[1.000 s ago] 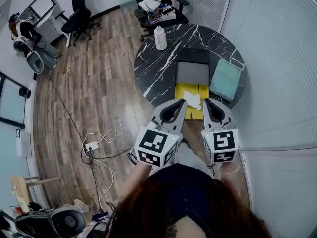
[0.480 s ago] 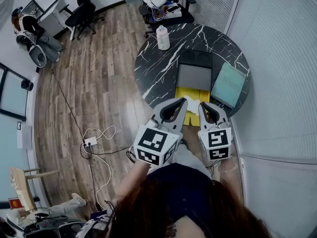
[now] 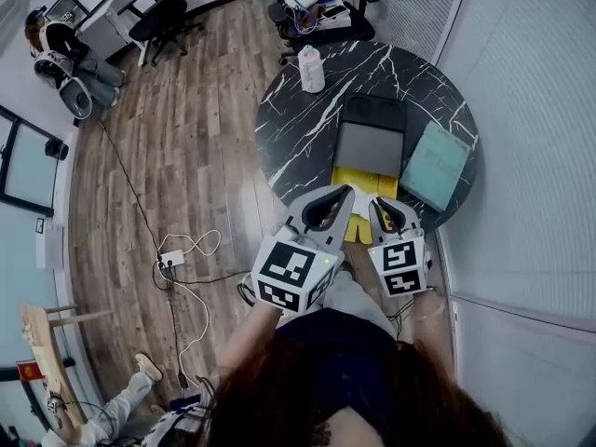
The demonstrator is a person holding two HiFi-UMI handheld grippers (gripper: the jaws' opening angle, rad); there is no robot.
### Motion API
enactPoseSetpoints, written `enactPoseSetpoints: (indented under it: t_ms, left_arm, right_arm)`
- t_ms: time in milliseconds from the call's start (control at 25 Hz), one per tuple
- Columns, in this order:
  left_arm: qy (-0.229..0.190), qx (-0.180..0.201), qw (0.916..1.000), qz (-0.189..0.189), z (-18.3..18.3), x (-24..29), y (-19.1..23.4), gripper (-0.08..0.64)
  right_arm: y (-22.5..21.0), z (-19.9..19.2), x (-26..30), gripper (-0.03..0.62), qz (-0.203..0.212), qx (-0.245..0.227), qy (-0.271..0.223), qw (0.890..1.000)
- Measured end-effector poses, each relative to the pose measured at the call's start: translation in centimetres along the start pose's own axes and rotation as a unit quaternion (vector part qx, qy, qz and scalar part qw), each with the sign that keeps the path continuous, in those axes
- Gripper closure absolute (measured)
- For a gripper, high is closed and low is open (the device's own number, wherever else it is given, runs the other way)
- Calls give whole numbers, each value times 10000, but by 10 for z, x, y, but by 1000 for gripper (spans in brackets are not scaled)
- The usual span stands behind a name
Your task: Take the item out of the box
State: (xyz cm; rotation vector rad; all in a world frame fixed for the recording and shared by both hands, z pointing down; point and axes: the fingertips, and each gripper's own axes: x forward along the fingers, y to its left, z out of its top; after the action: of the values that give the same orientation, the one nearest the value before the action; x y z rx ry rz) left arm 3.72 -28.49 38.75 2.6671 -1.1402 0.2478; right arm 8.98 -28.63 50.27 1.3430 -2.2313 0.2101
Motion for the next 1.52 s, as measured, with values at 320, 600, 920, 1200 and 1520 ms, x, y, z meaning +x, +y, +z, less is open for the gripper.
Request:
enactPoseSetpoints:
  t_ms: [320,600,920,1200,1520]
  left_arm:
    - [40,-45,9999,98,0,14,10,532]
    - [97,-107,9997,183,-4,25,22,532]
    - [219,-159,9994,202,-6,35,27,532]
    - [312,-215,9991,202,-11,44,34,532]
    - [424,-282,9984,233,-20,53,41,532]
  right_arm:
    - [3,-23,29,565,262,-372,434,9980]
    - [8,-44,52,561,465,-595,693,9947]
    - [13,-63,73,520,655,-713,1002,9902]
    - [17,-86,94,517,763,-794,1314,9852]
    - [16,-109,115,517,801,-820,1587,9807]
